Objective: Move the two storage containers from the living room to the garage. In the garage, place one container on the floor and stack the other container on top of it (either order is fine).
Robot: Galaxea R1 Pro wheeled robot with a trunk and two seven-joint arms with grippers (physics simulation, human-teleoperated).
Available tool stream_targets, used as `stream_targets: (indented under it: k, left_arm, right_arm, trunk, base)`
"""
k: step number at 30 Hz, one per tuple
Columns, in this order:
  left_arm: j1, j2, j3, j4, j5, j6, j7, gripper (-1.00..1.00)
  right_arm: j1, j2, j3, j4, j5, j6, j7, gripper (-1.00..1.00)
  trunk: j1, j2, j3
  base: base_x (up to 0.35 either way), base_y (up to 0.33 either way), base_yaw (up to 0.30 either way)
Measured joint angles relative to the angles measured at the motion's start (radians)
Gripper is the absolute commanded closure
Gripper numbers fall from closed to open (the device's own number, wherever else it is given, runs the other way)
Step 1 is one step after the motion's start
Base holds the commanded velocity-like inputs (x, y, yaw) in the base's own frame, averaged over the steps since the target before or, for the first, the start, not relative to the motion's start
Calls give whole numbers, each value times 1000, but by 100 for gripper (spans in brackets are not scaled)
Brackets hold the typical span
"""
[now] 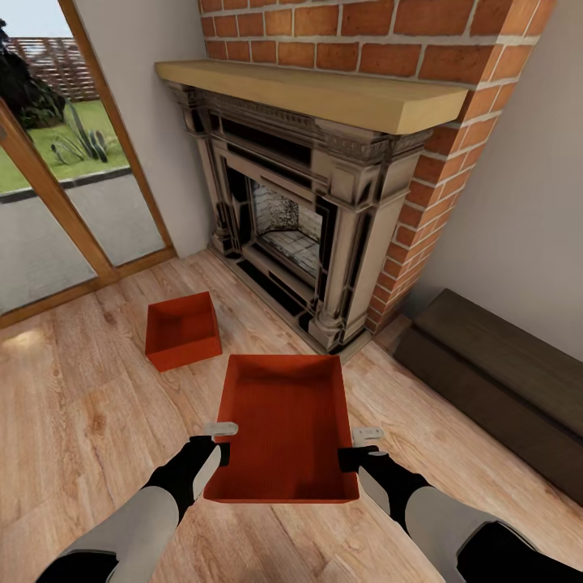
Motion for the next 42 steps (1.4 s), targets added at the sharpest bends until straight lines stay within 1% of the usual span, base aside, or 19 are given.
stream_targets:
  k: [7, 17, 42]
  left_arm:
    - [0, 0, -1, -2, -2, -2, 0, 100]
    - [0, 0, -3, -2, -2, -2, 1, 100]
    - [0, 0, -5, -2, 2, -2, 2, 100]
  right_arm:
    - [0, 0, 6, 2, -9, -8, -1, 100]
    - [0, 0, 7, 3, -11, -11, 0, 100]
    - [0, 0, 5, 4, -9, -11, 2, 100]
  trunk:
    - [0, 0, 0]
    - [0, 0, 1]
    - [0, 0, 40]
  base:
    - [0, 0, 0]
    - [0, 0, 0]
    - [0, 0, 0]
